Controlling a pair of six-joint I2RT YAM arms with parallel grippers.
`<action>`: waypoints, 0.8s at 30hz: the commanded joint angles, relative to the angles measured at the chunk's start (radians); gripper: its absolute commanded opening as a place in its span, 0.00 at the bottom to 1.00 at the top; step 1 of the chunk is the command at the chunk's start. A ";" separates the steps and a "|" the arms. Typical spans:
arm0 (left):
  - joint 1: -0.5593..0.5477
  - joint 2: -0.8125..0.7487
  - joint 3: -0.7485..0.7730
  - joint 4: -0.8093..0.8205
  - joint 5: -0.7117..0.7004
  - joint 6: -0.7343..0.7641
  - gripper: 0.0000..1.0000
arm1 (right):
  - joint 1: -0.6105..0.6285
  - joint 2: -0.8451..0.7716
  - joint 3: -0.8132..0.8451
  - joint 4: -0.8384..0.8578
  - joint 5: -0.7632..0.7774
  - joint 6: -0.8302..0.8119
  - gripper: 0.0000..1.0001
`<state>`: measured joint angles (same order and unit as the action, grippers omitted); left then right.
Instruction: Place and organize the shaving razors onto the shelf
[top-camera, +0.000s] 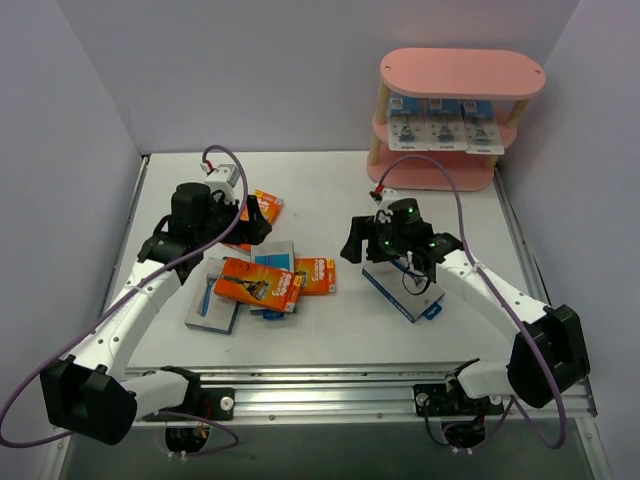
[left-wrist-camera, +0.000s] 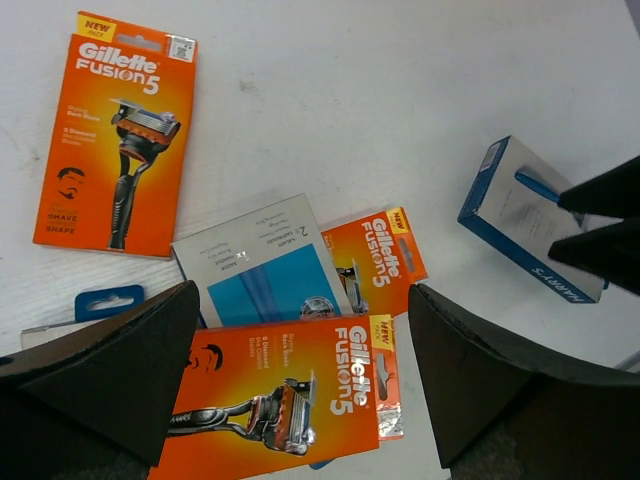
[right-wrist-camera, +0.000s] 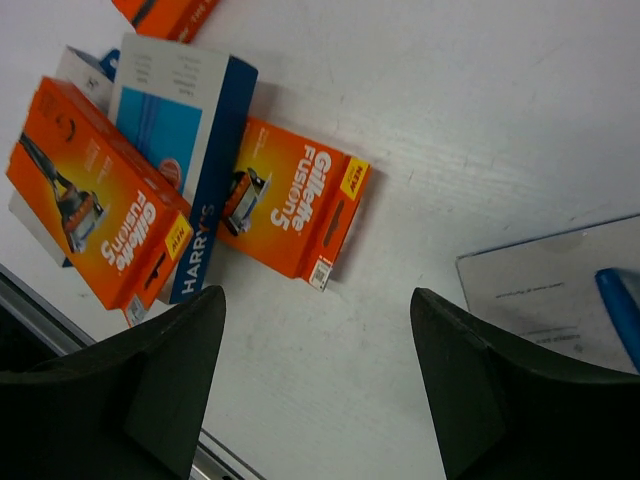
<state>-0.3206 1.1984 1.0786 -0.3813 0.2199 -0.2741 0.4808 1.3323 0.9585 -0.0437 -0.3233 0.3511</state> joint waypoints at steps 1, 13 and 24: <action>-0.012 -0.046 0.038 -0.019 -0.099 0.042 0.94 | 0.057 0.014 -0.050 0.034 -0.016 0.022 0.70; -0.015 -0.037 0.050 -0.041 -0.137 0.047 0.94 | 0.199 0.056 -0.254 0.442 -0.129 0.327 0.59; -0.015 -0.049 0.052 -0.051 -0.162 0.044 0.94 | 0.275 0.157 -0.285 0.650 -0.146 0.462 0.50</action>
<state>-0.3325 1.1748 1.0798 -0.4305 0.0776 -0.2424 0.7364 1.4677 0.6617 0.5148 -0.4545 0.7700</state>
